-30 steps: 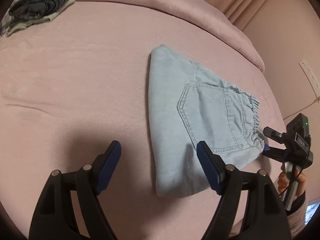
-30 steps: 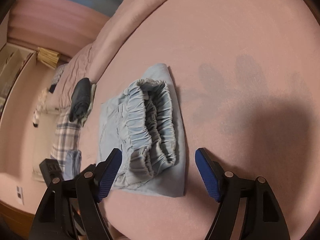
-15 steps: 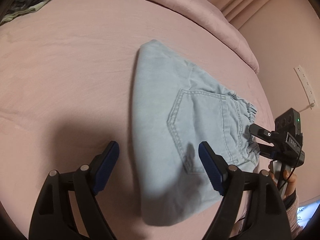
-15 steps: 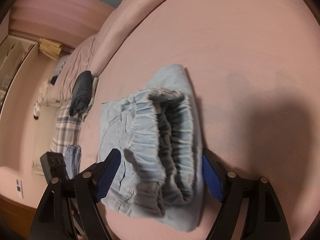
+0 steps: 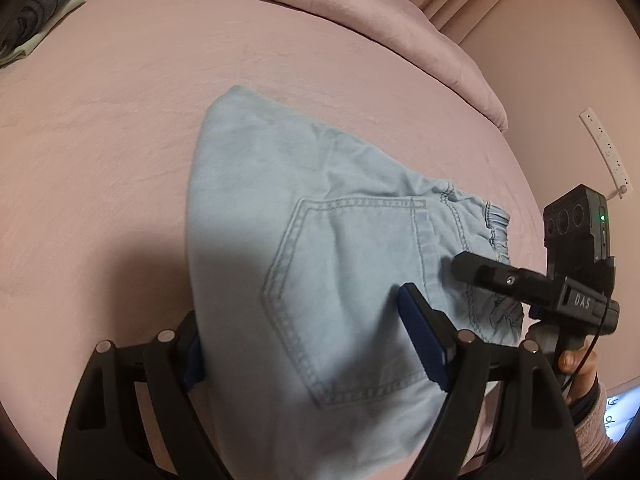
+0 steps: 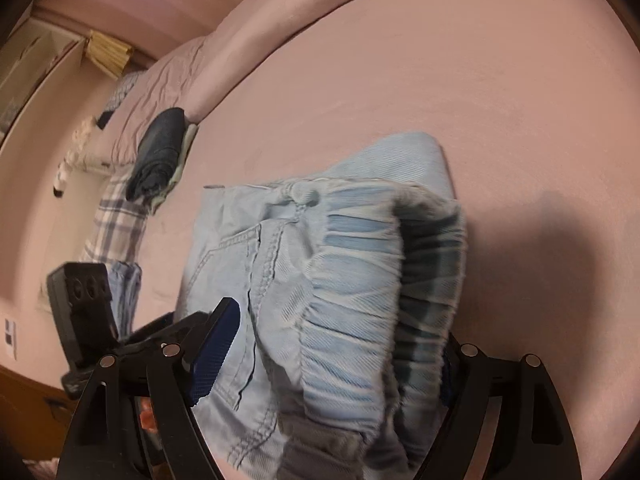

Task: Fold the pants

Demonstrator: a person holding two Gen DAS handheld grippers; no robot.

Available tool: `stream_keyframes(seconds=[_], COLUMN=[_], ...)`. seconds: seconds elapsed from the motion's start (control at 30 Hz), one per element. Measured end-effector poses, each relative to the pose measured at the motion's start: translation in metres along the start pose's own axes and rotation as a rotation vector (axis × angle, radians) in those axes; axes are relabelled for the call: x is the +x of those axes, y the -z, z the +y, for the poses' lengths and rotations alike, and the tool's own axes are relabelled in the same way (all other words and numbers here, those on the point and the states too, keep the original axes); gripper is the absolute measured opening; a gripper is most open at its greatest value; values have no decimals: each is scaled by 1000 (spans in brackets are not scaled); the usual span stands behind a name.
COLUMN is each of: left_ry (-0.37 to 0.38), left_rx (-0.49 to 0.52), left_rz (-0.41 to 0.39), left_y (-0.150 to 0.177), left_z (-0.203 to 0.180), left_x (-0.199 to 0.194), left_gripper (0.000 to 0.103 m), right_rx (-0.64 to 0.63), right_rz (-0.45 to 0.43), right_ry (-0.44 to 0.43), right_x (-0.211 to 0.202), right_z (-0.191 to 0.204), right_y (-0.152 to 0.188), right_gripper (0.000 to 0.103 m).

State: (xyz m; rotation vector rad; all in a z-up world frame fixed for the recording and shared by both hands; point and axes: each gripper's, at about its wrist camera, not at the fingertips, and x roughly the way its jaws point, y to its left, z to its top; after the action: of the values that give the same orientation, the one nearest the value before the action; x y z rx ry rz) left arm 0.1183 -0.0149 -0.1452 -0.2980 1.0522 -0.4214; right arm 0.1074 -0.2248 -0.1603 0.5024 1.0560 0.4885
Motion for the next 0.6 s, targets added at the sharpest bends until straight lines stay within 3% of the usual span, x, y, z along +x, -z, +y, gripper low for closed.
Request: stream_keyframes(seconds=[0.17,0.3,0.47,0.6], left_ry=[-17,-28,-49,-55], left_rx=[30,63,70,68], left_rz=[0,-16,-30,-47], left_y=[-4,-8,-6,-5], left_z=[-7,-13,-9,-7], left_x=[1,-3,-10,-17], left_gripper=[81,64,46,35], right_rx=[-26,-42,-40,-49], right_rz=[-6,-29,-81,-107], right_ry=[20,35,20,24], right_x=[6,2,-15,-23], right_z=[9,15,17,24], right_y=[-6,-5,-5,-3], right_gripper=[84,78,56,53])
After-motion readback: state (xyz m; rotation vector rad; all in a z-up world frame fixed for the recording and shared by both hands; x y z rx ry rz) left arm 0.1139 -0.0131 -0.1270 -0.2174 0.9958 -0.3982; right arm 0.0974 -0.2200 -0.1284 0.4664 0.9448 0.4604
